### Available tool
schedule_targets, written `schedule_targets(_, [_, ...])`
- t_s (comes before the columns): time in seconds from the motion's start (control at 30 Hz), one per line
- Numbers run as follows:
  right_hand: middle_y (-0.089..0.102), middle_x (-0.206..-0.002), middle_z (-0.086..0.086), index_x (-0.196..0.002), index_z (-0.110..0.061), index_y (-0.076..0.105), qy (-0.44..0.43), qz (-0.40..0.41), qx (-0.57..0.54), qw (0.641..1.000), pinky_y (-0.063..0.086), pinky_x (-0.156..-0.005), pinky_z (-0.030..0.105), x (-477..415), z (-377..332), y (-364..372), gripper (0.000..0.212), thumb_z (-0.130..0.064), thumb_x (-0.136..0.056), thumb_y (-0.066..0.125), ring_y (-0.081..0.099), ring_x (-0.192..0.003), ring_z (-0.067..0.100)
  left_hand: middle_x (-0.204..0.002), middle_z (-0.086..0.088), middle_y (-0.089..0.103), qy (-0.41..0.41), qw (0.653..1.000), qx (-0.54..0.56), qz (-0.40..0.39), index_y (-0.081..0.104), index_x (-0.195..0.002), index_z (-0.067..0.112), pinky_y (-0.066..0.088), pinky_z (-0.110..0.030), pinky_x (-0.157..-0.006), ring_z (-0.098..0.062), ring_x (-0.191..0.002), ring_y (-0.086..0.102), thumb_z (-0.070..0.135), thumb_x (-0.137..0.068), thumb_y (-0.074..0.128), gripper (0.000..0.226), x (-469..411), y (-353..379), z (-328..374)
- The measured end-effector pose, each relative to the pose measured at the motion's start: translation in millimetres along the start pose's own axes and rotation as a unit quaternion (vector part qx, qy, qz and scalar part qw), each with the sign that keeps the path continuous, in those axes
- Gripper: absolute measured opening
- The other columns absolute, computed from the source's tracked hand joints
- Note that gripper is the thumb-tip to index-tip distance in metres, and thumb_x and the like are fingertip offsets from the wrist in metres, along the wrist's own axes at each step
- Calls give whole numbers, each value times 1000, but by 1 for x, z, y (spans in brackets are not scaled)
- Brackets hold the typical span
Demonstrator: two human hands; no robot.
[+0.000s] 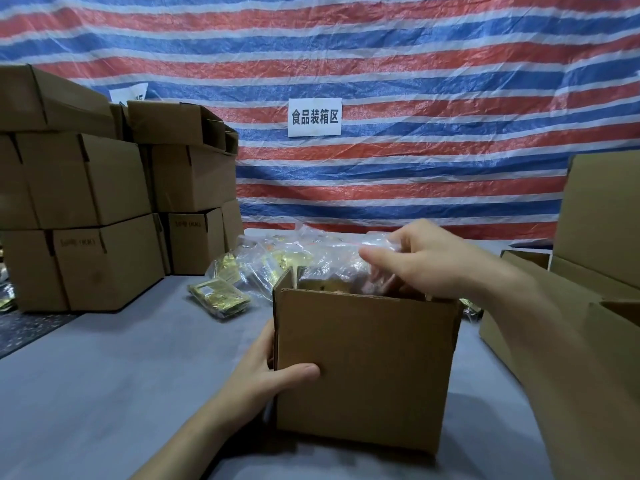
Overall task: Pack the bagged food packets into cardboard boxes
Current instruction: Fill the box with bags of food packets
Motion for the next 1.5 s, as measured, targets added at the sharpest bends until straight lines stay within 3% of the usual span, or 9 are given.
schedule_targets(0.17, [75, -93, -3, -96, -24, 76, -10, -49, -5, 999, 54, -78, 31, 5, 10, -2, 13, -29, -85, 79, 70, -87, 9, -122, 2, 74, 2, 1000, -4, 3, 51, -135, 18, 57, -24, -83, -17, -110, 71, 35, -60, 86, 85, 1, 0, 3])
schedule_targets(0.4, [77, -84, 1, -88, -19, 78, -33, 25, -35, 999, 59, -87, 47, 3, 6, -18, 18, -28, -97, 65, 75, -81, 18, -119, 1, 75, -4, 1000, 2, 7, 51, -133, 20, 59, -27, -82, -20, -108, 72, 34, -56, 88, 86, 0, -1, 0])
schedule_targets(0.63, [78, -99, 4, -96, -7, 76, -22, -145, -128, 981, 59, -73, 23, 19, 2, 0, 38, -38, -95, 53, 75, -93, 18, -122, 0, 74, 2, 1000, -14, 10, 52, -134, 17, 57, -25, -84, -18, -110, 71, 35, -58, 87, 85, 0, -3, 0])
schedule_targets(0.77, [78, -94, 8, -91, -10, 71, 44, -170, -168, 970, 56, -66, 24, 23, 11, 7, 44, -47, -93, 48, 74, -83, 18, -121, 0, 74, 1, 1000, -22, 7, 52, -133, 17, 57, -26, -84, -19, -110, 71, 36, -57, 87, 86, 0, -3, -2])
schedule_targets(0.87, [76, -81, 5, -92, -15, 71, 81, -89, -68, 990, 49, -56, 23, 13, 26, 4, 29, -36, -103, 53, 66, -65, 11, -121, -1, 74, 8, 999, -35, 12, 53, -133, 17, 57, -28, -86, -20, -111, 71, 36, -54, 89, 89, 0, -4, -1])
schedule_targets(1.0, [73, -78, 4, -86, -12, 79, 122, -65, 111, 984, 53, -70, 33, 3, 36, 9, 21, -26, -94, 65, 64, -74, 12, -120, 0, 74, 13, 999, -40, 12, 53, -132, 19, 58, -26, -84, -19, -110, 71, 35, -53, 90, 88, 0, -4, 0])
schedule_targets(1.27, [71, -97, 1, -103, -18, 76, 136, -33, 182, 973, 60, -84, 38, 15, 17, 4, 17, -13, -88, 73, 67, -89, 17, -120, 4, 73, 17, 998, -56, 13, 54, -131, 23, 57, -25, -84, -16, -110, 70, 47, -46, 96, 98, 1, -3, 5])
schedule_targets(1.4, [70, -104, -1, -112, -26, 72, 41, 47, 242, 968, 57, -85, 47, 23, -25, -15, 23, -34, -89, 72, 58, -91, 13, -121, 4, 73, 12, 998, -49, 22, 53, -132, 23, 56, -25, -86, -15, -111, 70, 61, -39, 97, 110, 2, -3, 6])
schedule_targets(1.5, [69, -78, 1, -90, -18, 74, 38, 1, 201, 979, 59, -70, 41, 26, -31, 0, 37, -47, -100, 53, 60, -71, 13, -121, 6, 73, 15, 998, -54, 22, 53, -131, 25, 56, -24, -86, -14, -111, 70, 63, -41, 97, 107, 3, -3, 8])
Point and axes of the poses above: each hand's wrist, its own x-axis away from the middle knuckle, its own y-axis out of the palm, z = x × y, the point moved 10 cm from there along -x, towards the middle knuckle
